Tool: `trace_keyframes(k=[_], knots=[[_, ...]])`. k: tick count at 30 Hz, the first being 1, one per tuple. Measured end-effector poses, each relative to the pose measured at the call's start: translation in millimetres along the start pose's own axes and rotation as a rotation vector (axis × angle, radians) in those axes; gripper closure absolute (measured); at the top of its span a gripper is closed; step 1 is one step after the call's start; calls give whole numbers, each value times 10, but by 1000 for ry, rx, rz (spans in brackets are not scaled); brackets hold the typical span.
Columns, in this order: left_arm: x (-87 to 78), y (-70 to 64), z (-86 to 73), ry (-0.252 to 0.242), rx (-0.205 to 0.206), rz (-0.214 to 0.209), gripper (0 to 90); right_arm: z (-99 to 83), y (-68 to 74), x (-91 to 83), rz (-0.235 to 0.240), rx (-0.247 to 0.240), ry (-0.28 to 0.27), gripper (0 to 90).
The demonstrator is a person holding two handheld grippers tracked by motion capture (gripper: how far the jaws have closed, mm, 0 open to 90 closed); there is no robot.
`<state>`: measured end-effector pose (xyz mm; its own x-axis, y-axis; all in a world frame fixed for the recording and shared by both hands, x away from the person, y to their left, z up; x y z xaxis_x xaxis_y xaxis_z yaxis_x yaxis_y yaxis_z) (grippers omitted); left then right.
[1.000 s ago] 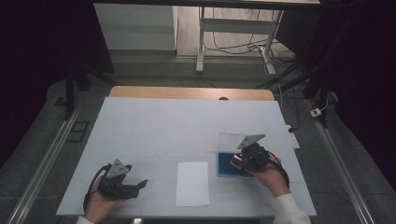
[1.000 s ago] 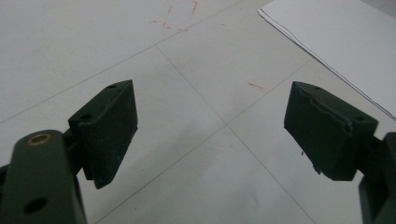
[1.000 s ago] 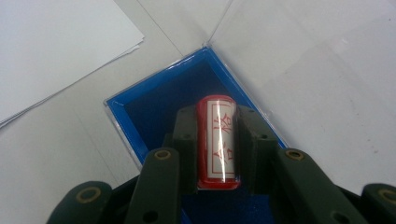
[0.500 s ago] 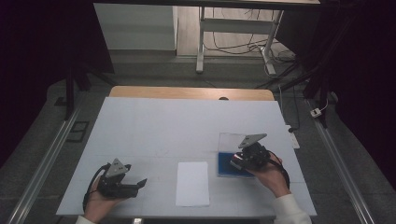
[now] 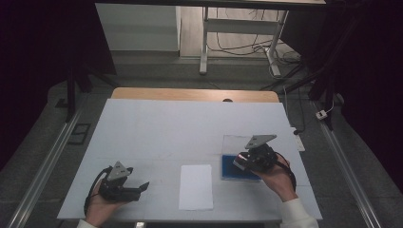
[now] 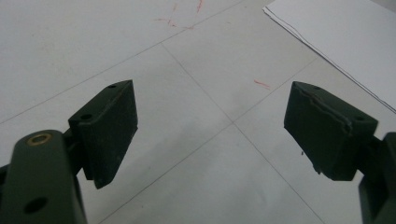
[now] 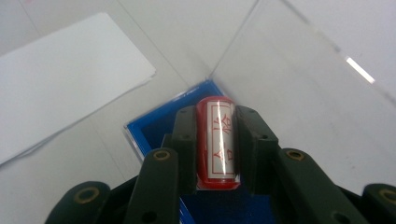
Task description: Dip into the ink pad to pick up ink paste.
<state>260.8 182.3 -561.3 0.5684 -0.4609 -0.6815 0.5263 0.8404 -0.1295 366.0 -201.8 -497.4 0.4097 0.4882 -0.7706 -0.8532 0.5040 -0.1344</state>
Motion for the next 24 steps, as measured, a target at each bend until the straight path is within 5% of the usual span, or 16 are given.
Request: trace_keyframes(k=[9, 24], knots=[[8, 2, -7, 6, 6, 3, 180, 97, 35, -114, -14, -32, -51, 701], [13, 2, -12, 9, 10, 0, 180, 9, 1, 30, -17, -33, 6, 702]])
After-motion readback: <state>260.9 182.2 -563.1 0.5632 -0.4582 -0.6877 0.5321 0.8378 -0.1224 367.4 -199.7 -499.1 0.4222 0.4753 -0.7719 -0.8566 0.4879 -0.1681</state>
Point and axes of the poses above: each handheld gripper's, and its own axes: x roughly forward along the jaws, z roughly out of its top, y roughly to its left, the point moved 6 cm from there along x, roughly forward along the jaws, and after that the axes turned 4 degrees about -x, right-handed, at the moved point
